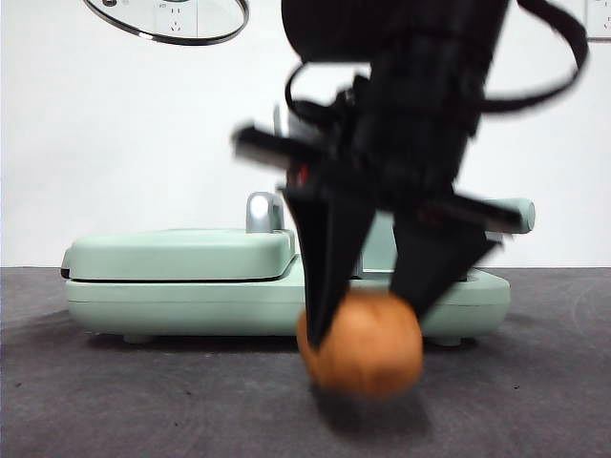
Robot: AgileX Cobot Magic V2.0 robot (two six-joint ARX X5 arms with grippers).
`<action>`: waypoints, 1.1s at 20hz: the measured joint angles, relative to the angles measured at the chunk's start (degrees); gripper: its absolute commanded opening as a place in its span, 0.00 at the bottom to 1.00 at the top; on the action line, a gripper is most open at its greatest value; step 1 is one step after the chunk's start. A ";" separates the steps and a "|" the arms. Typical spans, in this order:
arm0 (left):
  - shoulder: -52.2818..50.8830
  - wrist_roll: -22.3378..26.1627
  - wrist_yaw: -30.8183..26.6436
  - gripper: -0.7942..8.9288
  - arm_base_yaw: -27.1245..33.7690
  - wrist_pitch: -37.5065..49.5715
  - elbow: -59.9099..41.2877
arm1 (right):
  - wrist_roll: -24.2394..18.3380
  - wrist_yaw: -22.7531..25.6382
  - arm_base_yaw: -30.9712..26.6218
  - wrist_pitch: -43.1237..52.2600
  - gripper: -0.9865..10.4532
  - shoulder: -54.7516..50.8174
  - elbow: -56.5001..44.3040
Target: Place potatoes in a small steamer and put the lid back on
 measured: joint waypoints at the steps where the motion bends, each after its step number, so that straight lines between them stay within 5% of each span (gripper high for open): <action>1: 0.00 0.00 -0.02 0.10 0.35 0.70 -0.44 | -1.62 -0.02 -1.05 -2.54 0.16 0.00 2.97; 10: 0.20 0.00 -0.04 0.10 2.16 6.03 -6.47 | -17.57 2.86 -19.47 -23.67 0.16 11.87 43.69; 16: 0.46 -0.02 -0.02 0.10 2.21 6.64 -6.69 | -20.02 3.04 -24.09 -28.83 0.16 23.87 62.23; 22: 0.48 -0.02 -0.02 0.10 2.21 6.62 -6.69 | -20.46 1.44 -26.12 -29.18 0.16 33.53 67.21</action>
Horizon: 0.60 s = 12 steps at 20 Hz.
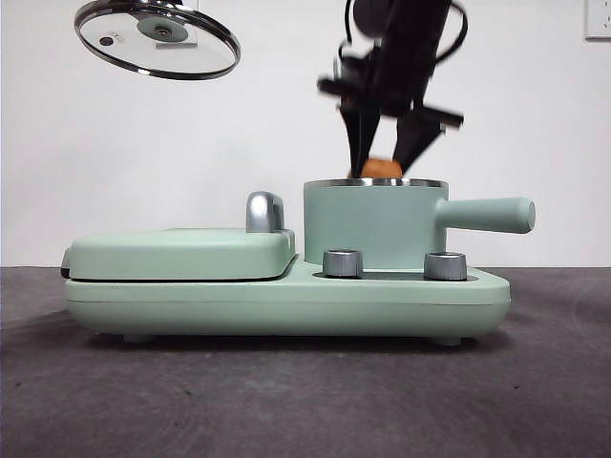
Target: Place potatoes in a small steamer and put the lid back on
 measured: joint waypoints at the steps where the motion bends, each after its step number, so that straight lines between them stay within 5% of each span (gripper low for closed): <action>1: 0.00 0.00 0.00 0.10 0.00 0.02 0.00 | 0.00 -0.07 -0.04 -0.20 0.16 0.98 0.00; 4: 0.02 0.00 0.00 0.10 0.00 0.00 0.00 | 0.00 -1.20 -0.59 -0.13 0.20 2.58 0.00; 8: 0.02 0.00 0.00 0.10 0.00 0.00 0.00 | 0.00 -1.49 -0.46 -0.42 0.43 2.56 0.04; 12: 0.04 -0.02 0.00 0.10 0.00 0.11 0.00 | -0.20 -1.64 -0.46 -3.10 0.43 2.54 4.00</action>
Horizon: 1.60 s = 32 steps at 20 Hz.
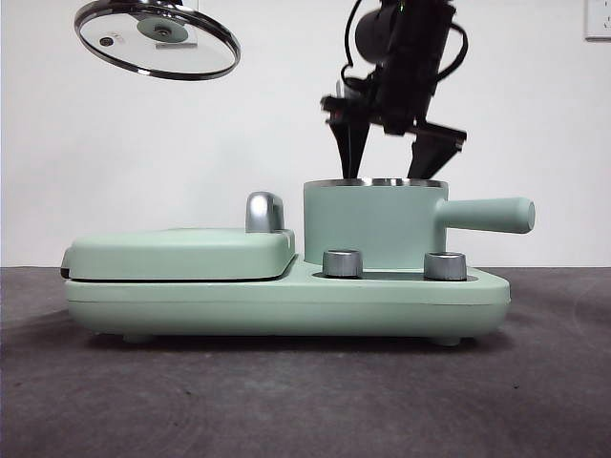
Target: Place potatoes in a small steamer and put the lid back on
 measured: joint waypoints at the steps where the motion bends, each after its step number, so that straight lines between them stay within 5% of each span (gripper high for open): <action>1: 0.15 -0.07 0.02 0.10 0.00 0.59 0.00 | -0.15 -0.59 0.00 -0.39 0.43 -0.42 1.73; 7: 5.77 -1.27 1.95 0.10 -2.34 3.63 -0.04 | -3.15 2.99 0.00 -0.46 0.43 -18.36 -3.85; 13: 10.05 -1.33 2.08 0.10 -6.29 11.10 -0.09 | -4.76 10.60 0.04 -0.44 0.43 -42.49 -31.93; 18: 12.07 -1.36 2.21 0.10 -11.91 18.08 -0.09 | -4.63 7.30 0.04 6.34 0.43 -63.43 -53.48; 23: 15.96 -1.51 2.38 0.10 -17.00 22.49 -0.09 | 1.18 4.90 0.07 13.20 0.43 -85.24 -73.75; 32: 22.64 -1.55 -1.81 0.10 -18.97 25.86 -0.09 | 5.16 4.92 0.07 13.46 0.43 -101.31 -78.40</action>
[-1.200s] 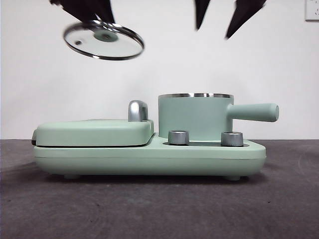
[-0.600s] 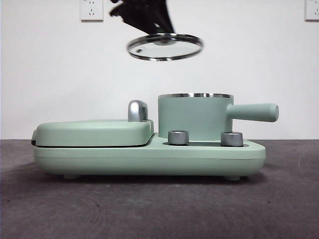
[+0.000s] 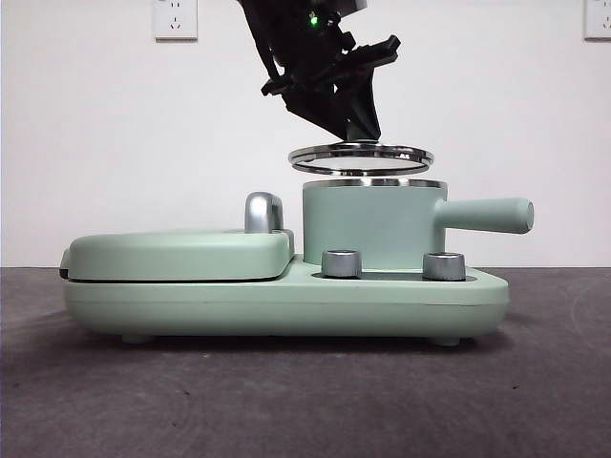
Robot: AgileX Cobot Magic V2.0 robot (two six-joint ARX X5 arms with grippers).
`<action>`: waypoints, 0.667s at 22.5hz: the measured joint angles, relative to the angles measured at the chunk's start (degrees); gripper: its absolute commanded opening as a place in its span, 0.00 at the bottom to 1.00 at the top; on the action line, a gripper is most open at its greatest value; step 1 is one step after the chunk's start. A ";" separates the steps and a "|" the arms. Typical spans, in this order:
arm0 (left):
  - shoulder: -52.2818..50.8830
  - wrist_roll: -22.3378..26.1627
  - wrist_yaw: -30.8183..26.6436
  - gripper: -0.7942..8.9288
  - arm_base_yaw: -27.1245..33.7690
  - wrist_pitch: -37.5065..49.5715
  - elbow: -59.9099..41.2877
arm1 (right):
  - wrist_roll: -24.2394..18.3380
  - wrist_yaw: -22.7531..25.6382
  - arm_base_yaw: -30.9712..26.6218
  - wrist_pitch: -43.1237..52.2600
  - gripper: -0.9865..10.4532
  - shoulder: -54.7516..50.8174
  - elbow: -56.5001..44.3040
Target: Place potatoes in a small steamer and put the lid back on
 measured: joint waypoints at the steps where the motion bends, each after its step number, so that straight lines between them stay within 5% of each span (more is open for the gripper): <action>1: 0.09 0.00 0.00 0.10 0.00 0.48 0.00 | 0.02 0.00 0.00 -0.17 0.43 0.02 0.00; 15: 3.21 0.02 0.39 0.10 -0.02 5.57 -0.02 | 0.04 0.00 0.00 -0.63 0.43 0.04 -0.04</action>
